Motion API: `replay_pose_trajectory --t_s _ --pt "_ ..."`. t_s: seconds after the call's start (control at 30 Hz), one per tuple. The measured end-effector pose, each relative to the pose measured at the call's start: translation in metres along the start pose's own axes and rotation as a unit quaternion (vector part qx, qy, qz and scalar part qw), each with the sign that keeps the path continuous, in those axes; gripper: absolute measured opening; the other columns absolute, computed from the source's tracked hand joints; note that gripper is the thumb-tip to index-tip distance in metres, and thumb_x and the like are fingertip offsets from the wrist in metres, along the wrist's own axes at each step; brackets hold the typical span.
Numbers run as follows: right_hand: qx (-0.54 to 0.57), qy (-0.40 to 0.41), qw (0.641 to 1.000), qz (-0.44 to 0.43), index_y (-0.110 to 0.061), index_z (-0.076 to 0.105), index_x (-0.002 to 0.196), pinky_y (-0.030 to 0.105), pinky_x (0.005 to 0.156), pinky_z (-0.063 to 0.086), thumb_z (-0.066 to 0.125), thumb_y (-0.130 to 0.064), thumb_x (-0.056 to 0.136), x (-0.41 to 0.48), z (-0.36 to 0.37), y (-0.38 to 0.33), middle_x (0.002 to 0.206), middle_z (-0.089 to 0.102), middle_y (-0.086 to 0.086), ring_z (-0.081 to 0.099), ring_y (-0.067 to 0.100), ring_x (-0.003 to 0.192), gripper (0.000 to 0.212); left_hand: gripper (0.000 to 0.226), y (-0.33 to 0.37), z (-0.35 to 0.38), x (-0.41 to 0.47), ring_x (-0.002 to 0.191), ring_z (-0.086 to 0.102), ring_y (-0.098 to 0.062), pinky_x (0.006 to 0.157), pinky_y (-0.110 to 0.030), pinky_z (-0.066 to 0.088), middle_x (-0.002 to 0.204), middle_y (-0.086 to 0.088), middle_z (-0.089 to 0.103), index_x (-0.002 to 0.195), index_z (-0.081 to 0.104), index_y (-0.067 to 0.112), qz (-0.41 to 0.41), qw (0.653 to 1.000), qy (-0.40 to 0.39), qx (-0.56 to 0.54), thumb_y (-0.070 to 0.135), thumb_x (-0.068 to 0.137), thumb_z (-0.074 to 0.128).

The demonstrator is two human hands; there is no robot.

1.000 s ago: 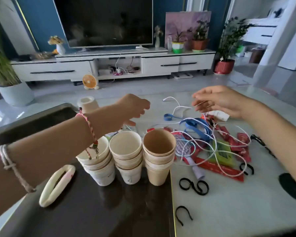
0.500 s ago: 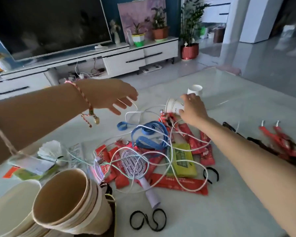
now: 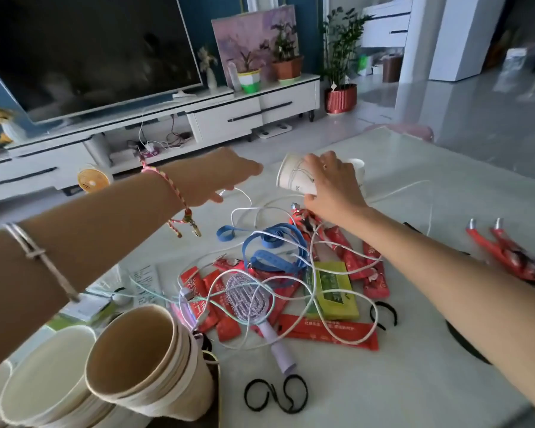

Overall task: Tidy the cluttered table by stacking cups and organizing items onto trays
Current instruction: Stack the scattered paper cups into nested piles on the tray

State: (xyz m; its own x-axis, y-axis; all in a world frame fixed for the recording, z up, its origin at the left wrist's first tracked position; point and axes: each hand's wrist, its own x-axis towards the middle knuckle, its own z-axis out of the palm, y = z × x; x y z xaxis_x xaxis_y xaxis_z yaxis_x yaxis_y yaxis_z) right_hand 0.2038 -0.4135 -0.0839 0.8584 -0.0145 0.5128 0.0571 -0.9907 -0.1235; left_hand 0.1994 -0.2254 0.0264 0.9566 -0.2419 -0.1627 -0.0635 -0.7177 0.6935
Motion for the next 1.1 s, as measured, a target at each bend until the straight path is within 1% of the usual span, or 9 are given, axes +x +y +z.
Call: replay_pose_trajectory --t_s 0.07,0.17,0.33,0.47,0.6,0.73,0.83,0.9,1.1 --pt "0.045 0.040 0.995 -0.082 -0.005 0.047 0.124 0.034 0.076 0.039 0.064 -0.014 0.071 -0.004 -0.027 -0.028 0.111 0.049 0.018 0.051 0.031 0.096 0.056 0.034 0.004 -0.004 -0.008 0.092 0.051 -0.021 0.076 -0.031 0.041 0.098 -0.005 0.054 0.108 0.056 0.007 0.022 0.999 0.047 0.017 0.037 0.092 0.052" --pt "0.098 0.063 0.982 -0.151 -0.006 0.051 0.123 0.029 0.071 0.037 0.066 -0.015 0.070 -0.016 -0.066 -0.074 0.108 0.052 0.017 0.052 0.028 0.095 0.056 0.029 -0.005 -0.020 -0.037 0.064 0.042 -0.015 0.057 -0.024 0.035 0.075 -0.003 0.050 0.078 0.053 0.011 0.054 0.986 0.150 0.040 0.035 0.093 0.047" --pt "0.148 0.029 0.961 -0.232 -0.004 0.043 0.133 0.034 0.081 0.042 0.070 -0.020 0.075 -0.039 -0.105 -0.148 0.120 0.049 0.018 0.053 0.029 0.097 0.065 0.023 -0.049 -0.060 -0.111 0.059 0.041 -0.018 0.053 -0.027 0.030 0.071 -0.008 0.053 0.078 0.060 0.014 0.120 0.970 0.203 0.050 0.029 0.093 0.051" --pt "0.165 -0.006 0.934 -0.316 -0.010 0.033 0.140 0.025 0.086 0.037 0.066 -0.027 0.083 -0.044 -0.124 -0.200 0.129 0.048 0.014 0.050 0.022 0.109 0.067 0.023 -0.096 -0.106 -0.165 0.068 0.056 -0.033 0.061 -0.037 0.044 0.081 -0.017 0.065 0.087 0.063 0.009 0.129 0.951 0.254 0.120 0.027 0.093 0.051" --pt "0.208 -0.039 0.922 -0.326 -0.016 0.026 0.143 0.021 0.087 0.028 0.055 -0.030 0.091 -0.047 -0.127 -0.238 0.135 0.042 0.010 0.044 0.019 0.115 0.061 0.020 -0.160 -0.137 -0.217 0.071 0.060 -0.035 0.065 -0.043 0.048 0.076 -0.012 0.064 0.077 0.058 0.014 0.089 0.951 0.246 0.162 0.024 0.092 0.050" --pt "0.202 -0.085 0.925 -0.309 -0.016 0.024 0.143 0.021 0.091 0.029 0.053 -0.026 0.092 -0.045 -0.118 -0.255 0.135 0.037 0.009 0.043 0.020 0.119 0.060 0.023 -0.202 -0.134 -0.244 0.055 0.048 -0.019 0.053 -0.032 0.039 0.064 0.002 0.053 0.071 0.052 0.018 0.068 0.957 0.229 0.165 0.022 0.093 0.050" --pt "0.207 -0.102 0.927 -0.297 -0.016 0.025 0.142 0.024 0.091 0.033 0.052 -0.025 0.092 -0.042 -0.113 -0.268 0.136 0.037 0.009 0.046 0.021 0.117 0.058 0.022 -0.214 -0.122 -0.247 0.056 0.048 -0.010 0.050 -0.022 0.038 0.066 0.006 0.052 0.074 0.048 0.018 0.070 0.961 0.199 0.177 0.023 0.095 0.047" --pt "0.210 -0.108 0.928 -0.288 -0.017 0.026 0.142 0.028 0.091 0.036 0.052 -0.024 0.092 -0.041 -0.111 -0.272 0.135 0.039 0.009 0.047 0.021 0.114 0.056 0.018 -0.216 -0.111 -0.245 0.060 0.047 -0.006 0.049 -0.015 0.035 0.072 0.006 0.050 0.079 0.045 0.018 0.082 0.963 0.176 0.187 0.023 0.096 0.044" --pt "0.194 -0.131 0.936 -0.264 -0.017 0.028 0.140 0.031 0.088 0.041 0.051 -0.026 0.092 -0.042 -0.108 -0.264 0.130 0.042 0.006 0.046 0.014 0.102 0.053 0.026 -0.235 -0.074 -0.234 0.068 0.043 -0.016 0.058 -0.021 0.024 0.073 0.005 0.044 0.083 0.039 0.022 0.159 0.927 0.128 0.313 0.037 0.099 0.026"
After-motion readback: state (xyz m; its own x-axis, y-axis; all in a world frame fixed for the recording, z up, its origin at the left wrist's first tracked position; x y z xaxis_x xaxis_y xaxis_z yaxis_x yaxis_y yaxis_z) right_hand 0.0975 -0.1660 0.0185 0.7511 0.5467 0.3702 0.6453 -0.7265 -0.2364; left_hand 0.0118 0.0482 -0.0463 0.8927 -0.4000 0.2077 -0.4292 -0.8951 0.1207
